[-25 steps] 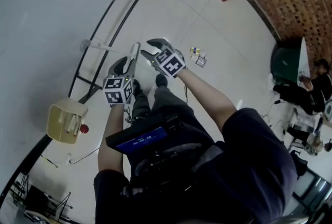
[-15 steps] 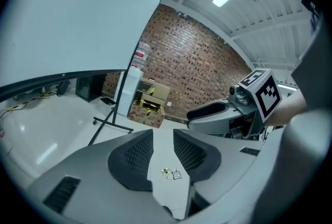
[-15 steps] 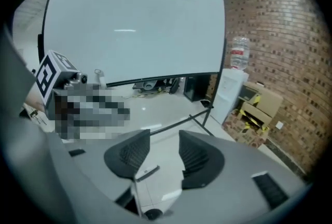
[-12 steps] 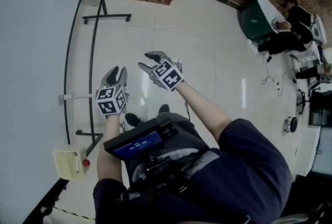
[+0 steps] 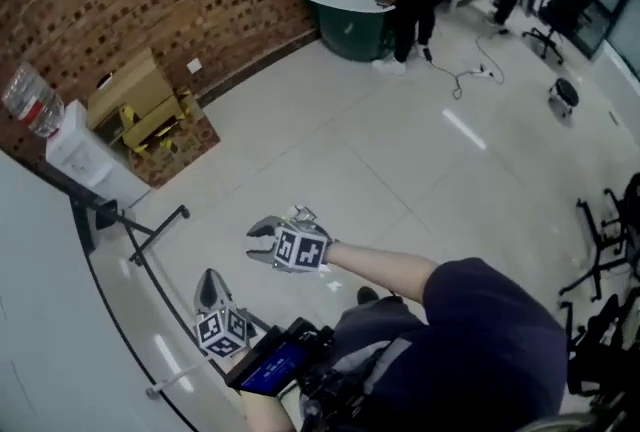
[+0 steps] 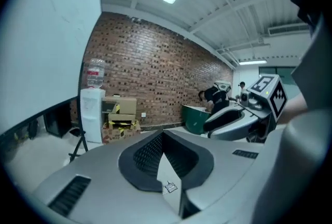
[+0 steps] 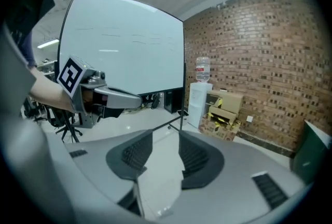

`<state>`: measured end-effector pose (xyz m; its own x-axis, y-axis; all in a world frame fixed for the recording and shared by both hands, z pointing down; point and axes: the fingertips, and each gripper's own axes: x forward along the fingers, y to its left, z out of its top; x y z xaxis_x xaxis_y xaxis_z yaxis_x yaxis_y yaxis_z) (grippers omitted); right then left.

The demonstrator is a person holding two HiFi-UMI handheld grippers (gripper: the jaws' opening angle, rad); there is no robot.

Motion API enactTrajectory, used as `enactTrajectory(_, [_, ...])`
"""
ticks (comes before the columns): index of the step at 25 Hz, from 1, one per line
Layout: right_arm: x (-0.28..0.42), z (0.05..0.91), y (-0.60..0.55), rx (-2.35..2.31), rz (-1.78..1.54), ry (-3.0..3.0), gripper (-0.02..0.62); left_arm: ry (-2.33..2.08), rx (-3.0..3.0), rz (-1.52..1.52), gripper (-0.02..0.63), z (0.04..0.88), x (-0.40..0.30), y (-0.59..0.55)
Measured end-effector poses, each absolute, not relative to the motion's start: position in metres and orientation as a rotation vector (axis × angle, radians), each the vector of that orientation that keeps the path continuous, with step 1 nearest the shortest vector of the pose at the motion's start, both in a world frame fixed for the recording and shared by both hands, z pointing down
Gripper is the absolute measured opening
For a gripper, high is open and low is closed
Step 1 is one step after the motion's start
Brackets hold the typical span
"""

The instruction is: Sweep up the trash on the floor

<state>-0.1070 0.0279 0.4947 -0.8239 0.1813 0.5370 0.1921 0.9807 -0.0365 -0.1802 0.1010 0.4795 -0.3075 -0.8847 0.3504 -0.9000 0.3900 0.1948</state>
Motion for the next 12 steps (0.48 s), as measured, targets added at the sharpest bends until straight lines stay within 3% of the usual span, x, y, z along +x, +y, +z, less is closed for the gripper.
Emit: enactTrajectory(12, [0.040, 0.457, -0.076, 0.034, -0.036, -2.656, 0.143, -2.100, 1.967, 0.199, 0.003, 0.421, -0.015, -0.049])
